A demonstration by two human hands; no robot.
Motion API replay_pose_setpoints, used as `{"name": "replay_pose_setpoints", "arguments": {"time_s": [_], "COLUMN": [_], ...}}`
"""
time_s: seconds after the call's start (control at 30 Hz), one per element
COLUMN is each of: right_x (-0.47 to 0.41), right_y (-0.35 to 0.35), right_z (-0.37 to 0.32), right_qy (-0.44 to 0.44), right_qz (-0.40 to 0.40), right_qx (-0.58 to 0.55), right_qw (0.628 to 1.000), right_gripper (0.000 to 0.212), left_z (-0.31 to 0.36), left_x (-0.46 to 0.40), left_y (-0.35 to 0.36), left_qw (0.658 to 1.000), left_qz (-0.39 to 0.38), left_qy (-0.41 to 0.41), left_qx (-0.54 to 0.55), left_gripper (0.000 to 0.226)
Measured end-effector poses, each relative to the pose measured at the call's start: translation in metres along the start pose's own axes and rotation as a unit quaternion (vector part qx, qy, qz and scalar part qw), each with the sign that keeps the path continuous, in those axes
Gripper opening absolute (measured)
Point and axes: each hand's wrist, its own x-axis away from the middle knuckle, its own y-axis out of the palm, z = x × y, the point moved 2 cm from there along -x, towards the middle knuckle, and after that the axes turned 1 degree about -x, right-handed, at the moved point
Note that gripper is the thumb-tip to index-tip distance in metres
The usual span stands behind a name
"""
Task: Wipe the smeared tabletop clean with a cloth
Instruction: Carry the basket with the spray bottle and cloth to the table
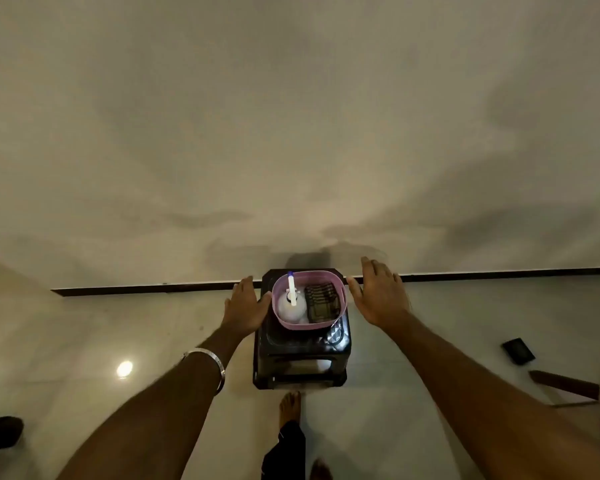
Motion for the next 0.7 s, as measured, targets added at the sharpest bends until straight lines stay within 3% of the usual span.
{"name": "replay_pose_setpoints", "arguments": {"time_s": [0.4, 0.53, 0.7], "right_x": [-0.113, -0.130, -0.134], "right_y": [0.121, 0.154, 0.192], "right_z": [0.017, 0.024, 0.038], "right_qy": [0.123, 0.150, 0.209], "right_qz": [-0.132, -0.155, -0.206], "right_qx": [-0.153, -0.187, -0.226], "right_qw": [0.972, 0.958, 0.929], "right_gripper": [0.066, 0.063, 0.061], "left_z": [-0.026, -0.033, -0.039], "left_x": [-0.117, -0.133, -0.143], "left_y": [0.062, 0.087, 0.124], "left_qw": [0.976, 0.965, 0.954], "left_qz": [-0.059, -0.091, -0.136], "left_qy": [-0.128, -0.160, -0.191], "left_qx": [0.166, 0.188, 0.187], "left_gripper": [0.051, 0.052, 0.039]}}
